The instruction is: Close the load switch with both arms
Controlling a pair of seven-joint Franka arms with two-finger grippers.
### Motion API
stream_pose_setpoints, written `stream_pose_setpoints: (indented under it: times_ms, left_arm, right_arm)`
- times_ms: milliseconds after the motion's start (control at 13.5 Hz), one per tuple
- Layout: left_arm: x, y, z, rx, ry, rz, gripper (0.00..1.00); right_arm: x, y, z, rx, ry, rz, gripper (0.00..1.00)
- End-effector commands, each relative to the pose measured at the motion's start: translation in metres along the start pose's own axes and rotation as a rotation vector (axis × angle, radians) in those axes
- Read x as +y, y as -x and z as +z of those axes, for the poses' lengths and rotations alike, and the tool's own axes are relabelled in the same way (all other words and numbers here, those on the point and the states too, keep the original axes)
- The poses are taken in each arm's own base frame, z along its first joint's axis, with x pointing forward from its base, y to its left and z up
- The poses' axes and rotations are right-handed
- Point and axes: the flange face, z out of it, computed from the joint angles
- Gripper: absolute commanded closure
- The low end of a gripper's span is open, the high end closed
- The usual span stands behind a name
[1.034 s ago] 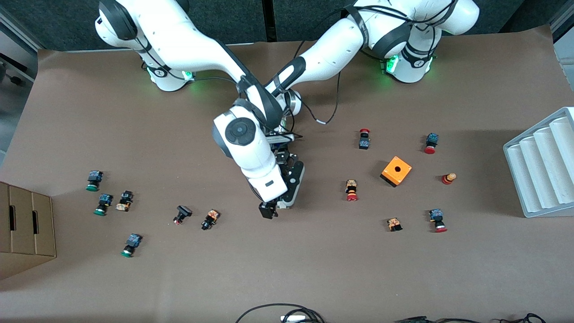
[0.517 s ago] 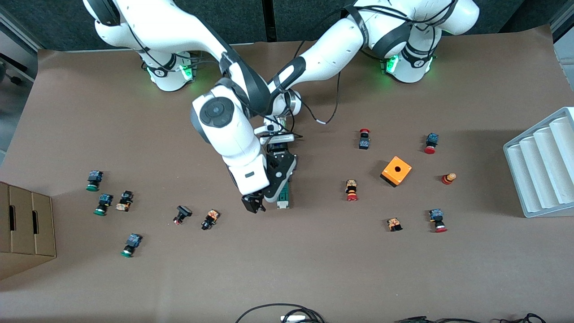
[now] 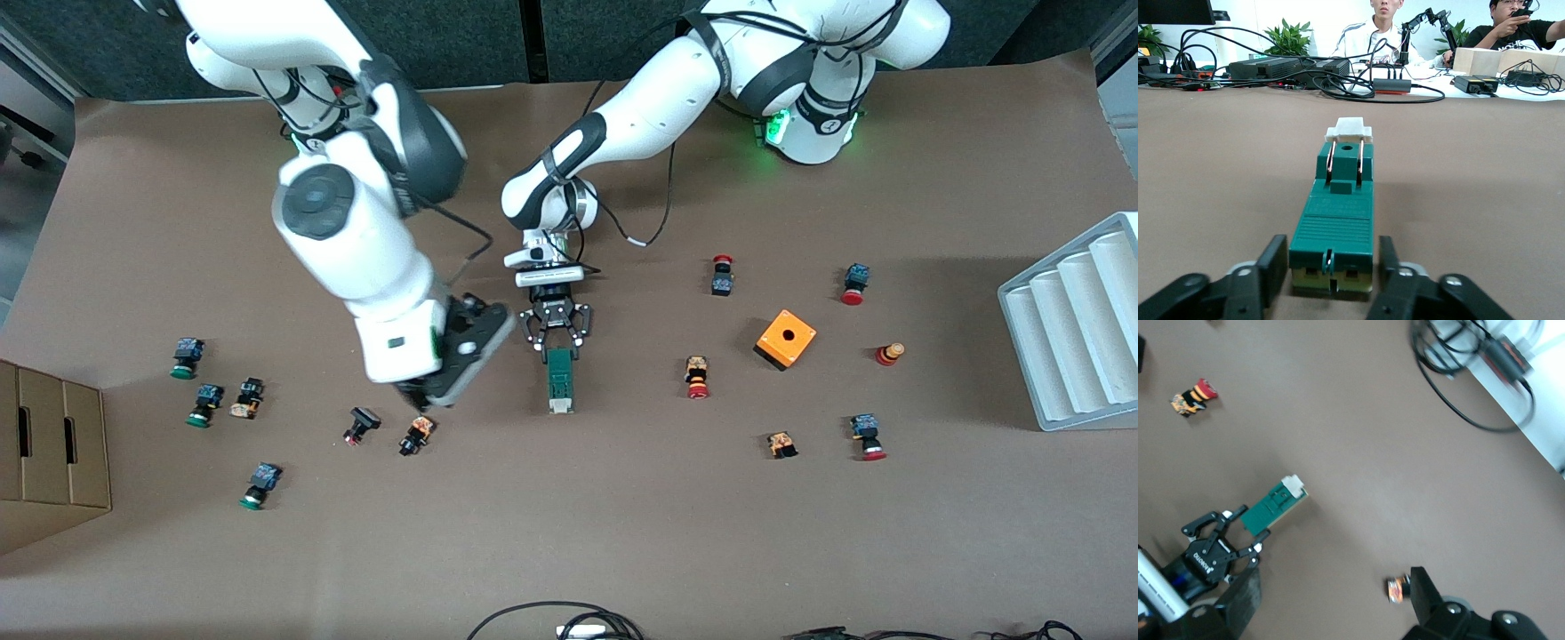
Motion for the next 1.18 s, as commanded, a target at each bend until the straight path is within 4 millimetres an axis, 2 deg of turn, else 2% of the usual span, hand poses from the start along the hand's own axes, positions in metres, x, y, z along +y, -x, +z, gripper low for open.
stream_pose_setpoints:
  times_ms: [0, 221, 443, 664, 886, 960, 1107]
  left_arm:
    - [0.0, 0.005, 0.001, 0.009, -0.008, 0.009, 0.0]
    - [0.0, 0.003, 0.0, 0.01, -0.007, 0.022, 0.0]
    - [0.003, -0.003, 0.0, 0.011, -0.009, 0.018, 0.0]
    - [0.005, -0.008, -0.004, -0.006, -0.024, 0.041, 0.0]
    - [0.012, -0.033, -0.013, -0.071, -0.091, 0.089, 0.01]
    - [0.018, -0.042, -0.021, -0.101, -0.105, 0.106, 0.0]
    - [0.02, -0.055, -0.023, -0.132, -0.129, 0.141, 0.01]
  right_arm:
    - [0.02, 0.019, -0.019, -0.02, -0.027, 0.167, 0.0]
    - [0.029, 0.03, -0.035, -0.041, -0.03, 0.372, 0.0]
    - [0.049, 0.049, -0.049, -0.084, -0.034, 0.521, 0.0]
    - [0.077, 0.078, -0.069, -0.132, -0.051, 0.623, 0.0]
    - [0.107, 0.114, -0.092, -0.181, -0.064, 0.706, 0.0]
    - [0.116, 0.125, -0.096, -0.199, -0.07, 0.726, 0.0]
    - [0.133, 0.142, -0.099, -0.219, -0.075, 0.757, 0.0]
